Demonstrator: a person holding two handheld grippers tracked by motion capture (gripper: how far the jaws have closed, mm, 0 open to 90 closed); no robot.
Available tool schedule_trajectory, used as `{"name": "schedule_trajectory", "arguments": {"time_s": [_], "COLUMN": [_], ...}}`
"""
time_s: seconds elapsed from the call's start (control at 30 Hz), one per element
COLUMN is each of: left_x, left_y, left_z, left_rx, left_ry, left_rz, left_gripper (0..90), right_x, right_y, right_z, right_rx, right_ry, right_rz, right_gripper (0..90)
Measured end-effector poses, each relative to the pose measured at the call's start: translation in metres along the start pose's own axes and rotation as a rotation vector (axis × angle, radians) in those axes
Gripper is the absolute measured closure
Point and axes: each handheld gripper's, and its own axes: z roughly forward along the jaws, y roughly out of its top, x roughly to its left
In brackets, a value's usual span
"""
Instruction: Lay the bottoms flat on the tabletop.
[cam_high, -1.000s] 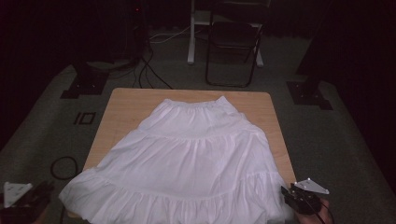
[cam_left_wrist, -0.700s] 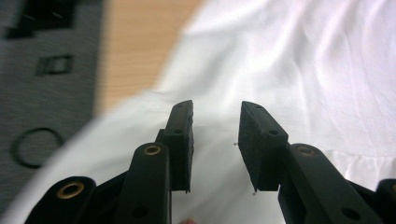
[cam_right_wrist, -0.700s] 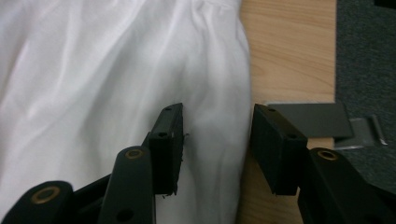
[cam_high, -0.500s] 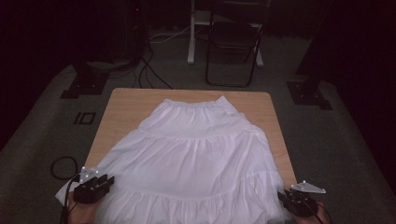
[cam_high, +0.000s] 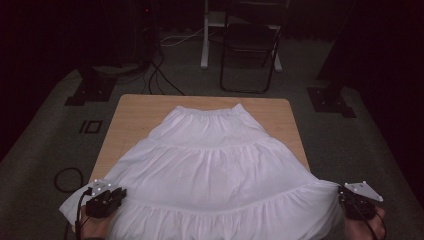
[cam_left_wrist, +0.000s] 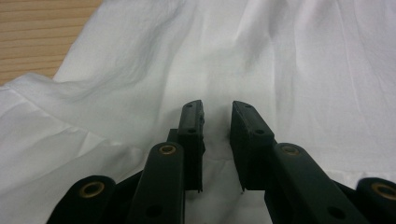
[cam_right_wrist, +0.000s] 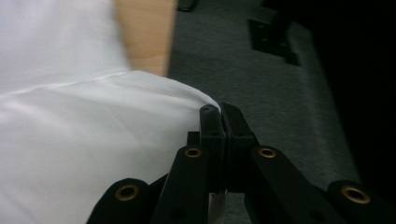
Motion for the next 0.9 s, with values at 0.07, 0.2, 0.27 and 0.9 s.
{"name": "schedule_trajectory", "arguments": {"time_s": [0.07, 0.2, 0.27, 0.9], "left_x": [0.001, 0.001, 0.001, 0.007], "left_y": [-0.001, -0.001, -0.001, -0.007], "left_z": [0.000, 0.000, 0.000, -0.002], "left_rx": [-0.005, -0.012, -0.015, -0.045], "left_ry": [-0.003, -0.009, -0.015, -0.073], "left_rz": [-0.005, -0.013, -0.016, -0.064], "left_gripper": [74.5, 73.2, 69.2, 59.5], "right_x": [-0.004, 0.000, 0.005, 0.065], "right_y": [0.000, -0.005, -0.006, -0.038], "right_z": [0.003, 0.011, 0.011, 0.029], "right_rx": [0.009, 0.059, 0.042, 0.094], "right_ry": [-0.037, -0.040, -0.018, 0.237], "right_rz": [0.004, 0.003, 0.007, -0.002], "right_gripper": [89.1, 80.0, 67.8, 53.6]}}
